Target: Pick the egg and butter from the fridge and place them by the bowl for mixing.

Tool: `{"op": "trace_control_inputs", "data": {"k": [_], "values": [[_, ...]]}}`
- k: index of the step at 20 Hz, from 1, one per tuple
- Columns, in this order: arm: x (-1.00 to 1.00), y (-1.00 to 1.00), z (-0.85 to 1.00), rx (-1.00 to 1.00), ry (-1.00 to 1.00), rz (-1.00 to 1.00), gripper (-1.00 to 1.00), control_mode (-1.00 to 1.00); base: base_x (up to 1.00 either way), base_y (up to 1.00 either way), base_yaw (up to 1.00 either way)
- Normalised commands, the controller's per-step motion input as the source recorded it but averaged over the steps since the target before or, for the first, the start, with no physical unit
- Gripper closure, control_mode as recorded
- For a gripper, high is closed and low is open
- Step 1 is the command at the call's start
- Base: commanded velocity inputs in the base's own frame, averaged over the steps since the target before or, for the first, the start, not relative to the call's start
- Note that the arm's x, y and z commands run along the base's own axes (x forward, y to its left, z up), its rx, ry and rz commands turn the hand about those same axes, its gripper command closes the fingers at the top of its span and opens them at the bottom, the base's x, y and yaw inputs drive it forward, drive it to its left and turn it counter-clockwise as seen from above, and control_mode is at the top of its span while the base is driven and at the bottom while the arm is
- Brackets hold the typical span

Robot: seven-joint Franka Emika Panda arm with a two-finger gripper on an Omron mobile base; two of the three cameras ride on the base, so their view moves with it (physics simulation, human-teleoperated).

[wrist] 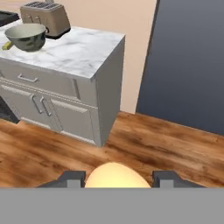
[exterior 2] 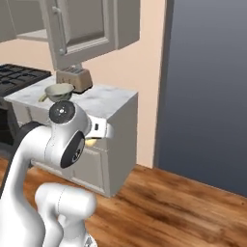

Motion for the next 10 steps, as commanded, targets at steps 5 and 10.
{"op": "trace_control_inputs", "data": {"k": [5,10], "values": [[0.00,0.00,0.00,0.00,0.00,0.00,1.00,1.00,-0.70,1.00,-0.05],[0.00,0.00,0.00,0.00,0.00,0.00,1.00,1.00,-0.58,1.00,-0.17]]}}
